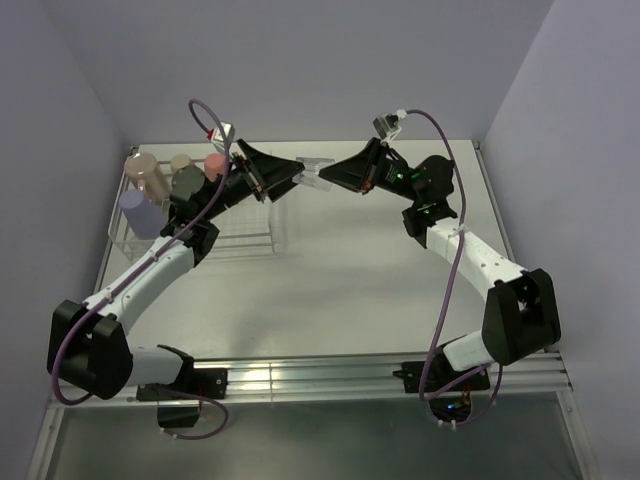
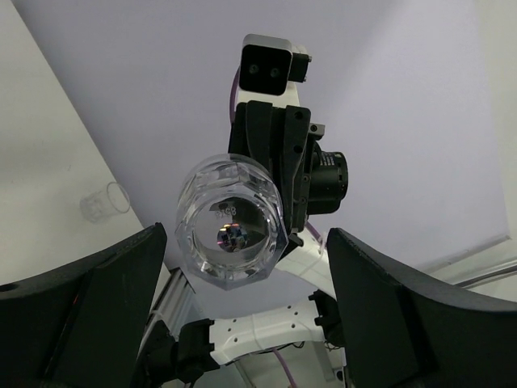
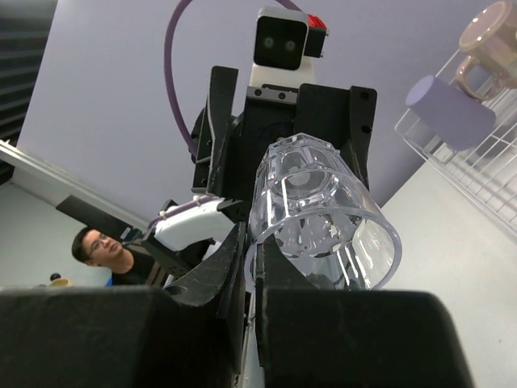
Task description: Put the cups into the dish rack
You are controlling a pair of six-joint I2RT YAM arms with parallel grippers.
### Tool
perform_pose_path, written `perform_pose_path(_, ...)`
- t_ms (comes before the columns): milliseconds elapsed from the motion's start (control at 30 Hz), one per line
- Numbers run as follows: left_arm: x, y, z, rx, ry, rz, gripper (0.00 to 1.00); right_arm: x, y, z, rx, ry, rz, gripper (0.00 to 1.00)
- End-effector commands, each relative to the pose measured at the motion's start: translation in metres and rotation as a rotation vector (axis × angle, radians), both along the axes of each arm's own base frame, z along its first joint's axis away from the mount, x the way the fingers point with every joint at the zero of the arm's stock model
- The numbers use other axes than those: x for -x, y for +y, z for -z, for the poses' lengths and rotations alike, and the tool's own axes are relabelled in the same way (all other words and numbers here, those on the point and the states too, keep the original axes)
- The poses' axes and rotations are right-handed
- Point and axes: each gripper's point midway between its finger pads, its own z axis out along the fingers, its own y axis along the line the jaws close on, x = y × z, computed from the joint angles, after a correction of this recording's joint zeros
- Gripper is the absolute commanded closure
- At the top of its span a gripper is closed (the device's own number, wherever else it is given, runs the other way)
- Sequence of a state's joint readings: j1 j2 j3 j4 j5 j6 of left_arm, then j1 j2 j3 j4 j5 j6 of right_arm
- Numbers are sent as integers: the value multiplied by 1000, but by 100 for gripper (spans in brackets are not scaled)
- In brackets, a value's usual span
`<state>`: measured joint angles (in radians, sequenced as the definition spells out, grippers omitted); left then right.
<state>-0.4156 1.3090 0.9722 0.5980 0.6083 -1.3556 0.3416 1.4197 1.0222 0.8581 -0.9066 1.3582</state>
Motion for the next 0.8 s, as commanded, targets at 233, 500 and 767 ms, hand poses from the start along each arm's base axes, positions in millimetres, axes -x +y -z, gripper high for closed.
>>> perform_pose_path(233, -1, -2, -21, 31, -50, 5, 20, 8, 7, -10, -1, -73, -15, 100)
perform_pose_path(500, -2, -4, -18, 25, -46, 11, 48, 7, 9, -11, 2, -78, -26, 100)
perform_pose_path(767, -2, 1, -17, 6, -57, -2, 100, 5, 12, 1, 47, -35, -35, 53)
